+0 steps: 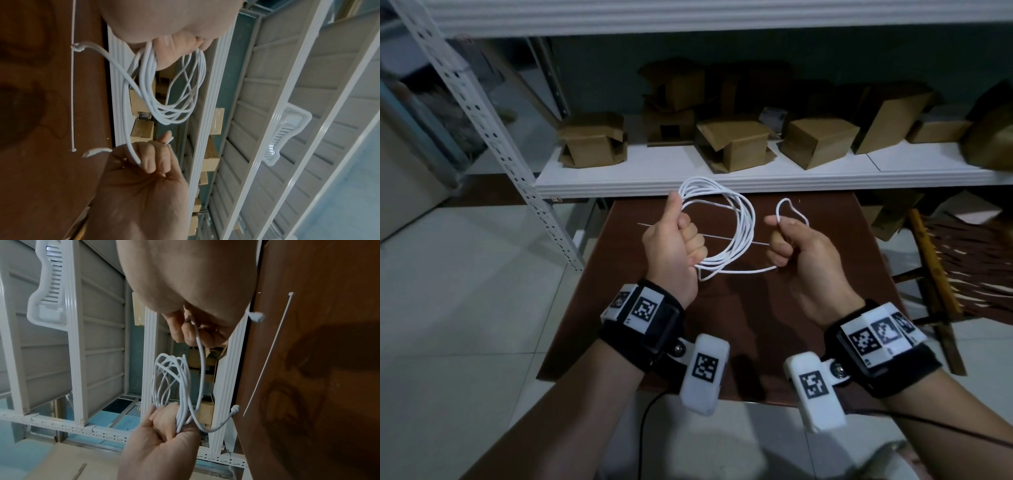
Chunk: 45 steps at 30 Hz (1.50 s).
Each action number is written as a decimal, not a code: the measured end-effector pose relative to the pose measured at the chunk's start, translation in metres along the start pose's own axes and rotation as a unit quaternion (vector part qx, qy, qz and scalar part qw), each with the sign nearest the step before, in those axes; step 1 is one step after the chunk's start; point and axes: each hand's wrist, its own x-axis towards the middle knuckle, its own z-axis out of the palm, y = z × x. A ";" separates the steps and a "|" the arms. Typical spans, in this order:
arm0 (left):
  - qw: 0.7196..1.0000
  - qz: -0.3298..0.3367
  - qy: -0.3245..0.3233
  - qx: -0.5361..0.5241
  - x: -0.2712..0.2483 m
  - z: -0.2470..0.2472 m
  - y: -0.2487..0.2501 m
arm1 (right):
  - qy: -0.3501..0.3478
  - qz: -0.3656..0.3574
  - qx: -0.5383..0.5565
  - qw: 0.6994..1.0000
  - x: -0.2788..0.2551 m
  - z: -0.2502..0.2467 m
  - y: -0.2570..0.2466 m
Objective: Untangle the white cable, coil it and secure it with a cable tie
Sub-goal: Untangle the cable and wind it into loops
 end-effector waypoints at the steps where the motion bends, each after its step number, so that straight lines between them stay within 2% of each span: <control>1: 1.000 0.007 -0.004 0.014 -0.001 0.001 -0.001 | -0.008 0.000 0.000 1.000 -0.002 0.001 0.000; 5: 0.999 0.009 -0.014 0.043 -0.003 0.002 -0.003 | -0.031 -0.005 0.002 1.000 -0.009 0.007 -0.003; 11: 0.996 -0.050 -0.039 0.061 0.001 0.001 -0.006 | -0.032 -0.038 -0.045 0.998 -0.010 0.006 -0.005; 15: 0.992 -0.078 -0.060 0.077 0.001 0.000 -0.010 | -0.039 -0.017 -0.052 0.998 -0.012 0.008 -0.008; 21: 0.987 -0.115 -0.077 0.077 0.000 0.002 -0.015 | -0.058 -0.002 -0.121 0.991 -0.016 0.009 -0.009; 27: 0.985 -0.117 -0.072 0.101 0.000 0.002 -0.019 | -0.066 0.016 -0.133 0.989 -0.016 0.007 -0.010; 34: 0.984 -0.104 -0.068 0.130 -0.001 0.002 -0.019 | -0.052 0.001 -0.138 0.989 -0.010 0.001 -0.007; 41: 0.984 -0.096 -0.062 0.136 0.001 0.002 -0.018 | -0.063 -0.021 -0.206 0.976 -0.010 0.002 -0.015; 45: 0.984 -0.084 -0.060 0.146 0.002 0.000 -0.016 | -0.072 -0.012 -0.196 0.978 -0.009 0.001 -0.019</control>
